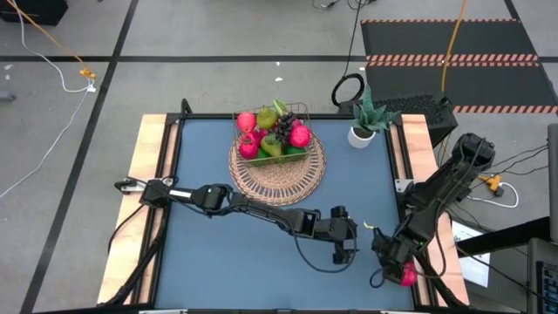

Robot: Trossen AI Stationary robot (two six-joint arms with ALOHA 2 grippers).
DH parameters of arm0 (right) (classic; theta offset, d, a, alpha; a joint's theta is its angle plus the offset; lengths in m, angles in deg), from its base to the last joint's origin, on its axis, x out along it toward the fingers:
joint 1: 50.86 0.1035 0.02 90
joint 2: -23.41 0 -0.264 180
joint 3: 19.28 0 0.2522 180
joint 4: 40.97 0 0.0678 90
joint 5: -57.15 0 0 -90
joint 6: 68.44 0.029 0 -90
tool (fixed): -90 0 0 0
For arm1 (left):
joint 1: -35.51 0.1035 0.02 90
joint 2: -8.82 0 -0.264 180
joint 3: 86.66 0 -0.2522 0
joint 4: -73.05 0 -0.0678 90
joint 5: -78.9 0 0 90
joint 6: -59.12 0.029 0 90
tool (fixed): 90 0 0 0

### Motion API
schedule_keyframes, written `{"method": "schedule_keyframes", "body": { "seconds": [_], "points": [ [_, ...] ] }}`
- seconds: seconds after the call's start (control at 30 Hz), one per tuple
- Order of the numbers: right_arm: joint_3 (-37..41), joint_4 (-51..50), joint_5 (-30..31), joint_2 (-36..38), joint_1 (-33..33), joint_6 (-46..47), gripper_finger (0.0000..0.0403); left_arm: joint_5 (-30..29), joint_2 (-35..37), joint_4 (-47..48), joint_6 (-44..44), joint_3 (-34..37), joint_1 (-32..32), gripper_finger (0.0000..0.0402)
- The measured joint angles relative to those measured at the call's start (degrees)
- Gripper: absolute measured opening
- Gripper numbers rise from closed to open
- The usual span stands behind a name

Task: Build produce basket
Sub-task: Put the red apple into the gold wire basket

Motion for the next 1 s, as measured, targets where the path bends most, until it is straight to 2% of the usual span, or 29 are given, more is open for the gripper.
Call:
{"method": "schedule_keyframes", "body": {
  "seconds": [0.13, 0.2, 0.27, 0.4, 0.73, 0.8, 0.9, 0.93, 1.0],
  "points": [
    [0.83, -0.36, -4.25, -0.77, 0.33, -0.3, 0.0336, 0.01, 0.0, -1.67, -0.8, 0.0, 0.22, 0.0392],
    [0.83, -1.35, -9.53, -1.17, 0.41, -1.82, 0.0323, 0.0, 0.0, -2.68, -1.62, 0.0, 0.26, 0.0392],
    [0.94, -1.18, -11.21, -1.33, 0.58, -3.3, 0.0305, 0.02, 0.0, -3.52, -1.73, 0.0, 0.33, 0.0392],
    [0.97, -1.11, -11.55, -1.4, 0.56, -4.47, 0.0268, 0.02, 0.0, -3.46, -2.04, 0.0, 0.33, 0.0392],
    [1.05, 1.89, -11.13, -0.66, 0.13, -7.68, 0.0265, 0.02, 0.0, -2.25, -2.82, 0.0, 0.33, 0.0392],
    [0.99, 2.67, -10.01, 0.5, -0.45, -8.93, 0.0265, 1.52, 0.0, -0.67, -2.47, 0.0, 0.33, 0.0392],
    [0.85, 2.27, -5.53, 3.44, -1.54, -12.69, 0.0265, 8.9, -0.02, 1.38, -1.54, 0.0, 0.63, 0.0392],
    [0.82, 2.19, -3.28, 4.71, -1.91, -14.14, 0.0265, 11.24, -0.02, 1.65, -1.66, 0.0, 0.73, 0.0392],
    [0.91, 1.06, 5.52, 7.31, -2.45, -18.55, 0.0266, 16.18, -0.02, 1.31, -2.1, 0.0, 0.94, 0.0392]
  ]
}}
